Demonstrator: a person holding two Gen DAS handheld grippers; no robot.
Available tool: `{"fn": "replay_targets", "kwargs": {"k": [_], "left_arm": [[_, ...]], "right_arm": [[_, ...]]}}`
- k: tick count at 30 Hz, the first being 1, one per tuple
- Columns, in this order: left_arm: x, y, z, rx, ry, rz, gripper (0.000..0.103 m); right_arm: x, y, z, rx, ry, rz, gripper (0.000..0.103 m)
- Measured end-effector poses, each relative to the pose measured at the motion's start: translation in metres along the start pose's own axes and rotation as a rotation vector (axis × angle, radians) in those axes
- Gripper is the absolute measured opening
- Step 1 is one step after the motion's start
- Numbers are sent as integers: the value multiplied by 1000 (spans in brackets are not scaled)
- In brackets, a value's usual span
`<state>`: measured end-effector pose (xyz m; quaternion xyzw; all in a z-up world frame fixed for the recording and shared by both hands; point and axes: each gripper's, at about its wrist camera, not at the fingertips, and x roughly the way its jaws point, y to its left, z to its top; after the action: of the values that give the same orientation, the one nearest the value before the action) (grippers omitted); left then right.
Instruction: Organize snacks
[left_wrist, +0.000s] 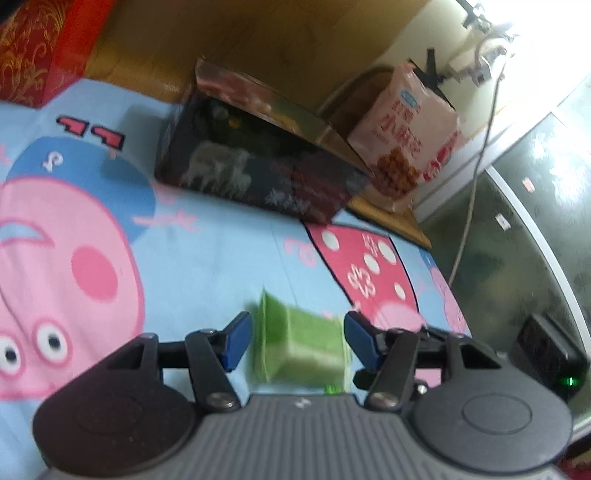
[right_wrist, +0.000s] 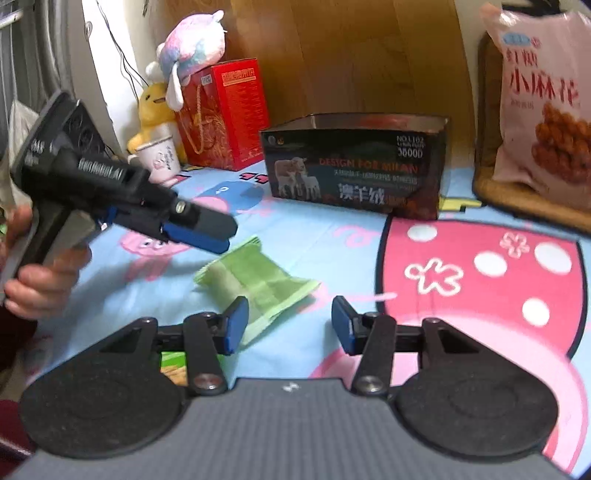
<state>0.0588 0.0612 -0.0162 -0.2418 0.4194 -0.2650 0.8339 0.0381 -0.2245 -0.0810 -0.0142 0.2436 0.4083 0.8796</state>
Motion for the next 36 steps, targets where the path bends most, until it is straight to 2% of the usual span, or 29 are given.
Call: {"fn": "replay_targets", "kwargs": {"k": [2, 4, 5, 6, 8, 12, 15, 17, 18, 20, 21, 23, 26, 28, 32, 36], "left_arm": [[8, 0, -6, -9, 29, -11, 47], [13, -5, -8, 10, 18, -1, 42], [14, -8, -6, 13, 12, 13, 42], [13, -11, -2, 19, 1, 25, 42], [7, -14, 10, 31, -32, 25, 42], [-3, -28, 50, 67, -130, -21, 42], [6, -46, 84, 118, -206, 7, 43], [19, -55, 105, 139, -246, 40, 49], [29, -59, 115, 153, -255, 66, 54], [46, -59, 127, 134, -234, 113, 53], [49, -56, 127, 110, -220, 107, 52], [43, -52, 117, 104, -229, 64, 52], [25, -47, 92, 128, -251, 82, 52], [11, -38, 73, 111, -232, 50, 52], [-5, -26, 30, 72, -184, 22, 53], [-12, -15, -12, 40, -167, 57, 53]], "right_arm": [[8, 6, -2, -13, 17, 12, 60], [19, 17, -2, -54, 0, 7, 53], [23, 22, 1, -76, -17, -42, 47], [28, 24, 5, -98, -25, -73, 46], [24, 17, 16, -64, -79, -56, 45], [13, 9, 50, -92, -212, -85, 44], [17, -6, 79, -114, -280, -131, 44], [28, -21, 98, -104, -302, -160, 46], [36, -28, 104, -103, -299, -182, 46], [49, -38, 111, -99, -276, -268, 50], [49, -41, 110, -86, -279, -304, 51], [39, -46, 100, -38, -307, -280, 52], [17, -45, 72, 32, -319, -223, 53], [2, -40, 47, 70, -303, -162, 53], [-14, -28, 3, 190, -233, -19, 61], [-21, -14, -20, 255, -198, -12, 61]]}}
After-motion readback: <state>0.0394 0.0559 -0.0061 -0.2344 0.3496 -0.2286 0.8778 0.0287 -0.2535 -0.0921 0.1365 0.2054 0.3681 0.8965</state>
